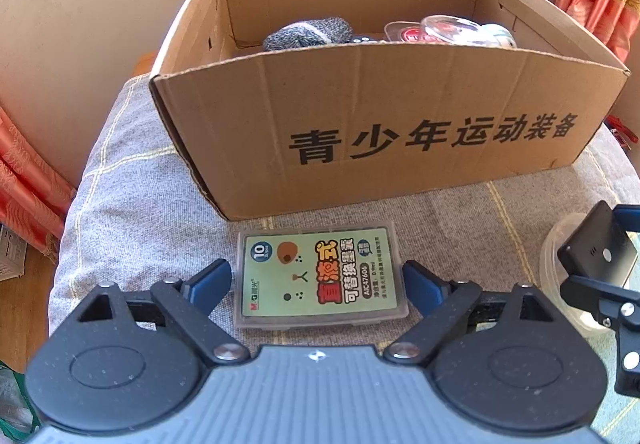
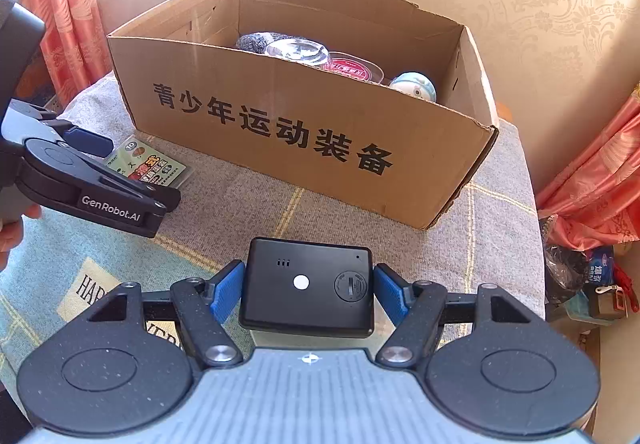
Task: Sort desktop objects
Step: 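Grasp the green card pack with left tool while right tool grasps the black square device, then lift the card pack and black device and carry them over the box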
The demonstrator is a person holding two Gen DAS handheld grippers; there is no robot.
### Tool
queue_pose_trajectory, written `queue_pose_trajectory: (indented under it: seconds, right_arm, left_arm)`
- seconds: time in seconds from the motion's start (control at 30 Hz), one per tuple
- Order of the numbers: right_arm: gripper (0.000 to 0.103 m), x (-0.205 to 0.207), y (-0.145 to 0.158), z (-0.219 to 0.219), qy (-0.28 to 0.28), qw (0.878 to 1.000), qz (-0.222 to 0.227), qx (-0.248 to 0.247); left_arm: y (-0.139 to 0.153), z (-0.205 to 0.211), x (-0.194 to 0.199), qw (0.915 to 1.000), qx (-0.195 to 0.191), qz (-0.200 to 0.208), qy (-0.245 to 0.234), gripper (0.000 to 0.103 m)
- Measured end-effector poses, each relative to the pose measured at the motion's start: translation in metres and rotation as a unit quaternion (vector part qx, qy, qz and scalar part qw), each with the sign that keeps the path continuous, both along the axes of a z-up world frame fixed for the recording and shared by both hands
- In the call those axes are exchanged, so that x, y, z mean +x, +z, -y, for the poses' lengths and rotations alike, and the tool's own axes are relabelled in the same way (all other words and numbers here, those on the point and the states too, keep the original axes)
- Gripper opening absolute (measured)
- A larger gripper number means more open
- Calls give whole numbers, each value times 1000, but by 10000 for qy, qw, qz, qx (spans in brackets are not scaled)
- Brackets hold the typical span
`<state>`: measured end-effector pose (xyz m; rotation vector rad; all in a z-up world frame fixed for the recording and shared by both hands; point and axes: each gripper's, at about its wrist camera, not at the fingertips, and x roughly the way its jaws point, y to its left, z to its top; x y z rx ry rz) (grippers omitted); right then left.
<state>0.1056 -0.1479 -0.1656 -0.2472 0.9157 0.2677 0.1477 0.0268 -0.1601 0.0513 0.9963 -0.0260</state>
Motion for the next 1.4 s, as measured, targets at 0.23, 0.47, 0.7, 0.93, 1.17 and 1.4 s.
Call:
queue_pose_trajectory:
  seconds: [0.23, 0.47, 0.7, 0.93, 1.17, 1.4]
  right_arm:
    - [74, 1, 0, 3, -25, 10000, 5, 26]
    - [74, 0, 2, 4, 30, 10000, 22, -1]
    - [74, 3, 12, 7, 72, 9999, 119, -77]
    - [74, 8, 33, 8, 141, 9994, 306, -115]
    - [74, 18, 60, 9, 256, 9986, 467, -53]
    - [74, 34, 79, 12, 319, 9974, 633, -98]
  left_arm:
    - [0, 0, 3, 9999, -39, -2, -107, 89]
    - [6, 0, -4, 9992, -112, -87, -377, 89]
    - [29, 2, -13, 9967, -80, 2, -806, 89]
    - [61, 4, -16, 9943, -151, 124, -1051, 89]
    - [90, 4, -13, 9926, -226, 187, -1175, 89]
    - [117, 6, -3, 9905, -178, 363, -1316, 89]
